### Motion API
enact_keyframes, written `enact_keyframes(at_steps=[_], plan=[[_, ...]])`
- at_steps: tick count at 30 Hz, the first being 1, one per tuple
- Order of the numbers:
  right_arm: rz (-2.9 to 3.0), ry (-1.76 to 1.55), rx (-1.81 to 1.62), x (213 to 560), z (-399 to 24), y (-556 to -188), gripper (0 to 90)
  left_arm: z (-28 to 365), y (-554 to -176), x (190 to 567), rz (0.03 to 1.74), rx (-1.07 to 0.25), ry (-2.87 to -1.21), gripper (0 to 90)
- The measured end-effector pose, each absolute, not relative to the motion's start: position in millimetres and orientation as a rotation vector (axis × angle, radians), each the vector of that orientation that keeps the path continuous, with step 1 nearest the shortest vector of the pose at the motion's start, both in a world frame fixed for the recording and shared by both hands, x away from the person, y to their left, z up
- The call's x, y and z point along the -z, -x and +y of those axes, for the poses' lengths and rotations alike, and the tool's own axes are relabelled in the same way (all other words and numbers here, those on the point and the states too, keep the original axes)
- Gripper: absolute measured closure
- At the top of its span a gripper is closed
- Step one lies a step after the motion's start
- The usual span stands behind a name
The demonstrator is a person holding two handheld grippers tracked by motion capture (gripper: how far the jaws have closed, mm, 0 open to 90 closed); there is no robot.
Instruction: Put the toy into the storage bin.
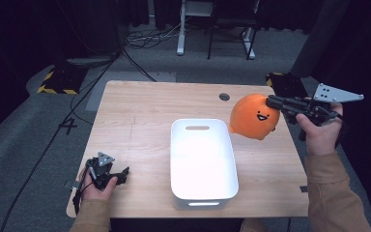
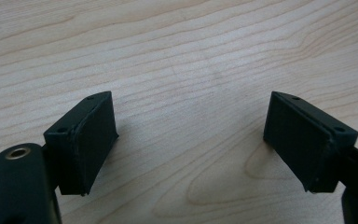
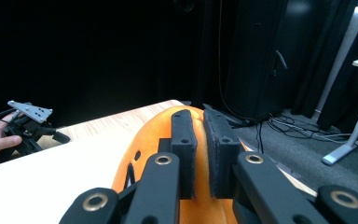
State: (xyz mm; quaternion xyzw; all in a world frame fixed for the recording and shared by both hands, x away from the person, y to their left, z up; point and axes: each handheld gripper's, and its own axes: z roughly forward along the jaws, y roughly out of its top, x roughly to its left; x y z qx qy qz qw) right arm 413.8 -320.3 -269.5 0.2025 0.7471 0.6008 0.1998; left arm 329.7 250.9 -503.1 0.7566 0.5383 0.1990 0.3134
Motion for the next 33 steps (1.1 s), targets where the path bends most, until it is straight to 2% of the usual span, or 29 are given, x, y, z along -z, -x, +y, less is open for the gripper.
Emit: enact_keyframes(at_steps=[18,33], plan=[[2.156,-0.459,-1.720,263.6,-269.5,-417.9,83.6,250.8,-329.9,503.1,1.418,-0.524,-1.996,17.0],[2.223,-0.371,-1.724,276.9,-218.5,-422.8,83.5,249.8,-330.7,503.2,1.419,-0.521,-1.996,15.6]])
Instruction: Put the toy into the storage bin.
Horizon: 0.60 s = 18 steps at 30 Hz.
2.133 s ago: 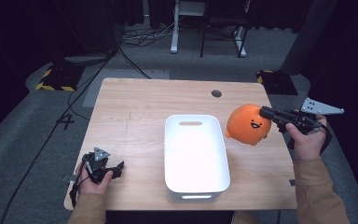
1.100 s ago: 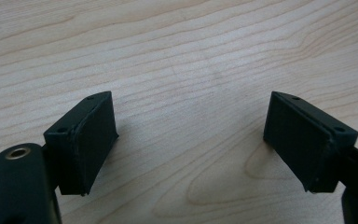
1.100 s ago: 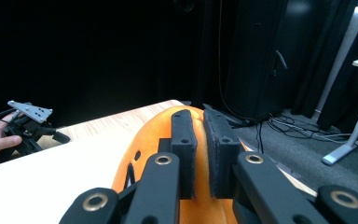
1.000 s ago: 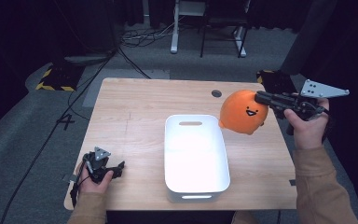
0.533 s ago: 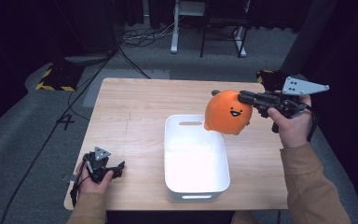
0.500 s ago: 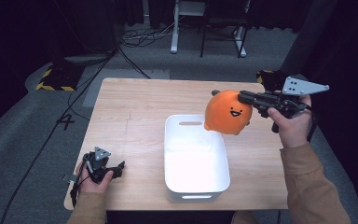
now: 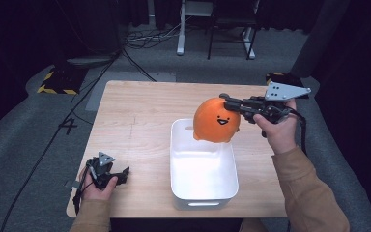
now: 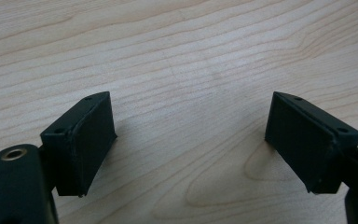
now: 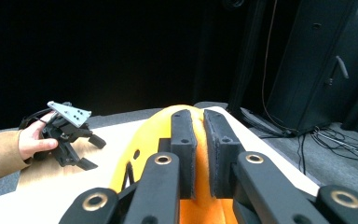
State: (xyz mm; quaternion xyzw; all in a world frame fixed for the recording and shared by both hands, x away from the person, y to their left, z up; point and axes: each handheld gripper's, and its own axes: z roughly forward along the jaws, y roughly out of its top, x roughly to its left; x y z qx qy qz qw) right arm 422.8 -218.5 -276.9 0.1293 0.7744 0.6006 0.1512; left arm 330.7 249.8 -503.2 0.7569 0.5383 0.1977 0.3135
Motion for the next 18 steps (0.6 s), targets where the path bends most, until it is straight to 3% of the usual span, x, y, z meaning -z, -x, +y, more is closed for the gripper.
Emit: enact_keyframes(at_steps=[18], plan=[[2.295,-0.350,-1.722,305.1,-177.6,-427.6,83.5,249.1,-331.6,503.1,1.419,-0.521,-2.001,15.0]])
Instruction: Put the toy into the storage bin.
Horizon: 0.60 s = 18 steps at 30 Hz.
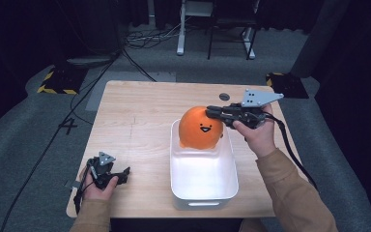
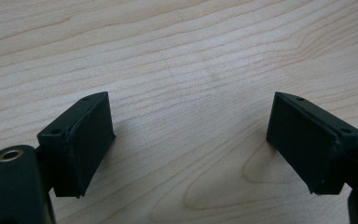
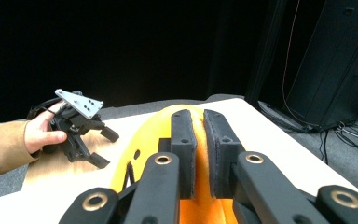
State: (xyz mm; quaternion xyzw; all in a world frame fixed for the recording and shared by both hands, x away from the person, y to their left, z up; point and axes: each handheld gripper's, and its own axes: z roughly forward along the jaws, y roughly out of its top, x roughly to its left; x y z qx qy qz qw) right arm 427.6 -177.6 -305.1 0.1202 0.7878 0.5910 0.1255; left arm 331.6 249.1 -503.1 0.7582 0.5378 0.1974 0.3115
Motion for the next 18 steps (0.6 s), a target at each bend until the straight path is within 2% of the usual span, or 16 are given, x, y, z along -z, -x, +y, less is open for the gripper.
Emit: enact_keyframes(at_steps=[18], plan=[[2.380,-0.339,-1.658,332.4,-153.4,-429.4,83.4,249.1,-331.6,503.1,1.417,-0.522,-2.004,14.9]])
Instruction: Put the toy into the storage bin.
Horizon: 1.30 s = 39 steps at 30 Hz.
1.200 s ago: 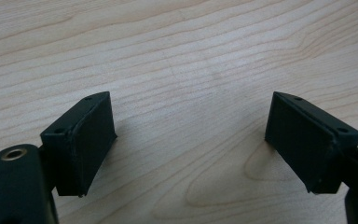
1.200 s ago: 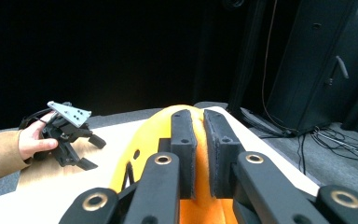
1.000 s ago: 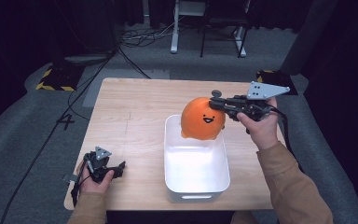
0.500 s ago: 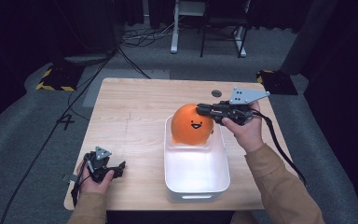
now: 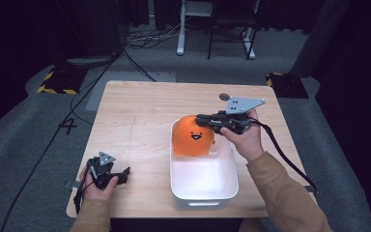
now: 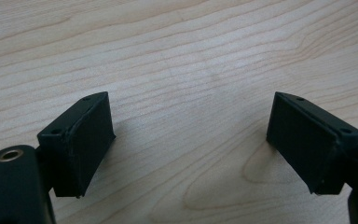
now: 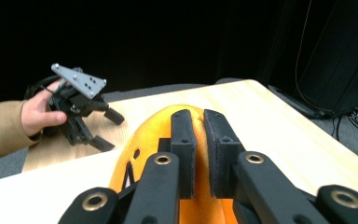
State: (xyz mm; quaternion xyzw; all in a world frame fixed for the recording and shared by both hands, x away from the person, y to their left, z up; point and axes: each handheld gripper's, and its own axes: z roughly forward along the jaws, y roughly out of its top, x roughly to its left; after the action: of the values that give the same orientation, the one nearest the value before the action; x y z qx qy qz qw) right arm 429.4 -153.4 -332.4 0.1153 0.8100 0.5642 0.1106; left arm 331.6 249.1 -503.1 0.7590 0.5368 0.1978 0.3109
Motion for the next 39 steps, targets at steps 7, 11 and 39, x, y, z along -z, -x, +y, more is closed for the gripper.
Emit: enact_keyframes(at_steps=[7,11,39], plan=[[2.409,-0.345,-1.626,342.3,-150.0,-430.7,83.4,249.1,-331.7,503.1,1.417,-0.523,-2.003,14.9],[2.428,-0.342,-1.602,345.9,-147.1,-430.6,83.4,249.1,-331.7,503.1,1.417,-0.524,-2.003,15.0],[2.581,-0.331,-1.341,369.1,-129.6,-432.5,82.1,249.0,-331.6,503.2,1.417,-0.522,-2.003,15.0]])
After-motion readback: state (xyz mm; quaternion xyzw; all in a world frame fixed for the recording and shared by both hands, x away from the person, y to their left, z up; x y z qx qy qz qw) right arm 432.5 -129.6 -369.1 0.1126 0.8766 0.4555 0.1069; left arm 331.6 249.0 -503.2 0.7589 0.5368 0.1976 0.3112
